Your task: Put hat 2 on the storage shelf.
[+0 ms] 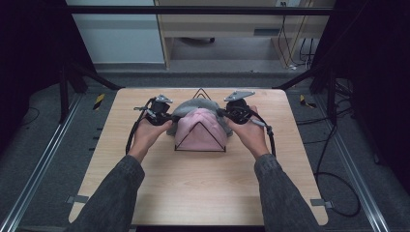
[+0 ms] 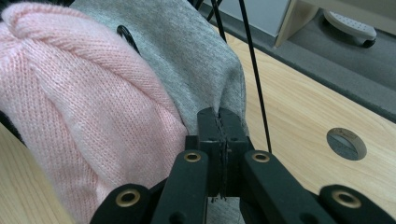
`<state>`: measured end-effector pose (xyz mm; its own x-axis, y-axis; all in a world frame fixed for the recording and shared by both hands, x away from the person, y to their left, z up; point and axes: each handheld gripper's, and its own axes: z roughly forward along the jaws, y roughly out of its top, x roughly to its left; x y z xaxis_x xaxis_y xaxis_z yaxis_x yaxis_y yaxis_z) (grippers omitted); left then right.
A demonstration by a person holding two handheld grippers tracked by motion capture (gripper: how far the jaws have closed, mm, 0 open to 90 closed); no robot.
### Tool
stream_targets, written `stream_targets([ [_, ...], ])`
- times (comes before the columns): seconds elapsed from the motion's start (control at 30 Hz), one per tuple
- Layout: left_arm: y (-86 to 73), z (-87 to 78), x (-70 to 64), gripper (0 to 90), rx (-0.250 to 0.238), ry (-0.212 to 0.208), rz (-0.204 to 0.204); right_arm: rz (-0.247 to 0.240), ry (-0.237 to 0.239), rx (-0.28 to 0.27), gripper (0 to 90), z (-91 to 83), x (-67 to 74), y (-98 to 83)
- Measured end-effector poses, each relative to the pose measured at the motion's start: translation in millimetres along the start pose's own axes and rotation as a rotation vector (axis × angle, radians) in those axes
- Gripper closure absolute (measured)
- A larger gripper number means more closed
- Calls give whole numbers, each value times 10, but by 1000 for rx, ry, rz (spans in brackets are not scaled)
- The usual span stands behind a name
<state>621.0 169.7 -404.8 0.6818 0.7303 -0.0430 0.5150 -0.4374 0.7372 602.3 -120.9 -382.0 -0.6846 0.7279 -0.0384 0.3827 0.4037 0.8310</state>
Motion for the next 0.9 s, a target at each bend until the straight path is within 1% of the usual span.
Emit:
stream_targets([
  [0.07,-8,6,3,838,3,-2,-2,-3,4,10,900,12,5,-8],
  [0.23,-60,34,2,830,11,-3,-5,2,6,6,896,15,7,-22],
  [0.27,-71,41,-3,825,4,-3,-10,1,4,6,892,15,5,-25],
  [0.37,-96,52,-10,796,7,1,-12,3,-12,12,870,17,-6,-38],
  [0.43,-105,46,-9,771,1,4,-18,4,-14,8,842,5,-14,-51],
  [0.47,-107,44,-10,771,0,2,-21,4,-14,8,842,5,-14,-51],
  [0.5,-109,44,-14,758,1,12,-20,1,-17,7,833,-1,-17,-54],
  [0.53,-110,40,-16,738,1,15,-22,7,-21,5,828,-10,-16,-59],
  [0.63,-121,5,-17,718,-12,16,-37,8,-24,4,819,-32,-18,-70],
  [0.73,-144,-60,-21,662,-17,38,-32,7,-25,-2,807,-86,-18,-85],
  [0.77,-144,-60,-21,647,-17,38,-32,7,-25,-2,807,-86,-18,-85],
  [0.83,-156,-106,-20,633,-18,43,-42,7,-27,-4,792,-121,-14,-95],
  [0.9,-160,-161,-34,622,-25,47,-37,4,-34,-4,781,-160,-17,-108],
])
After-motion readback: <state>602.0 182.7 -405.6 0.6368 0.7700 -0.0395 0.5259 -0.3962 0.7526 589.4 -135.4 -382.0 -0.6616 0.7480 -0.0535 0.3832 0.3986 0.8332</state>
